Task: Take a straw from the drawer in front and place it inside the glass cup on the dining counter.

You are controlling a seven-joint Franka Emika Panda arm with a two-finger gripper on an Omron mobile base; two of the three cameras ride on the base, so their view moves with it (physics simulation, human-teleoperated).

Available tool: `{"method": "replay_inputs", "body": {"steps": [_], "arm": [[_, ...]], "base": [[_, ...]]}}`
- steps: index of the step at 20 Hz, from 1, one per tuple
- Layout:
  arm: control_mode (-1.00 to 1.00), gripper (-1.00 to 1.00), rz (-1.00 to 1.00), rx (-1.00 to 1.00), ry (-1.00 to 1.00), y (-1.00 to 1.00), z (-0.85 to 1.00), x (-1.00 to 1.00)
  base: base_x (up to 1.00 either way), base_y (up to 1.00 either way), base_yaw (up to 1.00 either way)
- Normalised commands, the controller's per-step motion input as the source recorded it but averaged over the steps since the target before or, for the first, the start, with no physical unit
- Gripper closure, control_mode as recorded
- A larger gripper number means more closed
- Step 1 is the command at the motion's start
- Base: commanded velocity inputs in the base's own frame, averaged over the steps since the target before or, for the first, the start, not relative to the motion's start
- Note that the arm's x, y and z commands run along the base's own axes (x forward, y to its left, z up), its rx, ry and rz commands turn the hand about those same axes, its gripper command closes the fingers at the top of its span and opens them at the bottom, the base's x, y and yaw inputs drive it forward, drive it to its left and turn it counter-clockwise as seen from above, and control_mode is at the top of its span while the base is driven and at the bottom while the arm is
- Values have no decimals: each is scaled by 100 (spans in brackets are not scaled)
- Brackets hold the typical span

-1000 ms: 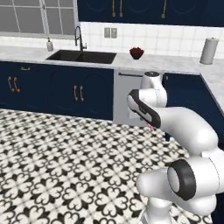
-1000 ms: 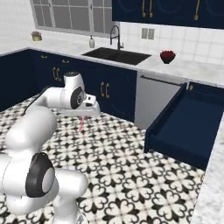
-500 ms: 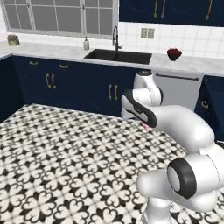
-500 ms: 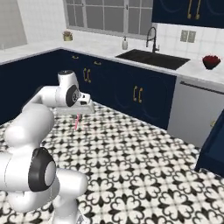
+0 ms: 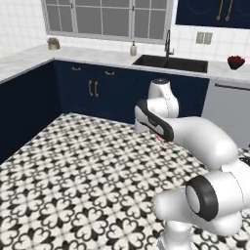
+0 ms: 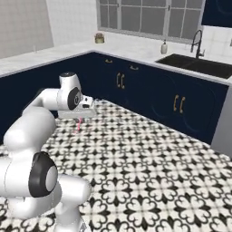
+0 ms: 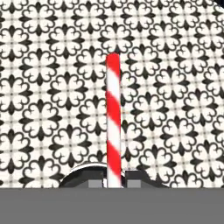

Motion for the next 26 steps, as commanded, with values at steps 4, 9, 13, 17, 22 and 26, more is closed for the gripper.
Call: {"method": "replay_inputs", "body": {"steps": [4,9,13,17,22,26], "arm": [[100,100,0,0,0,0,0,0],[100,100,0,0,0,0,0,0],[100,100,0,0,0,0,0,0],[100,100,0,0,0,0,0,0],[100,100,0,0,0,0,0,0],[100,100,0,0,0,0,0,0]], "base": [[0,100,19],[-4,100,15],[-17,100,8],[-40,100,2],[-54,100,0],[-34,100,0]]}}
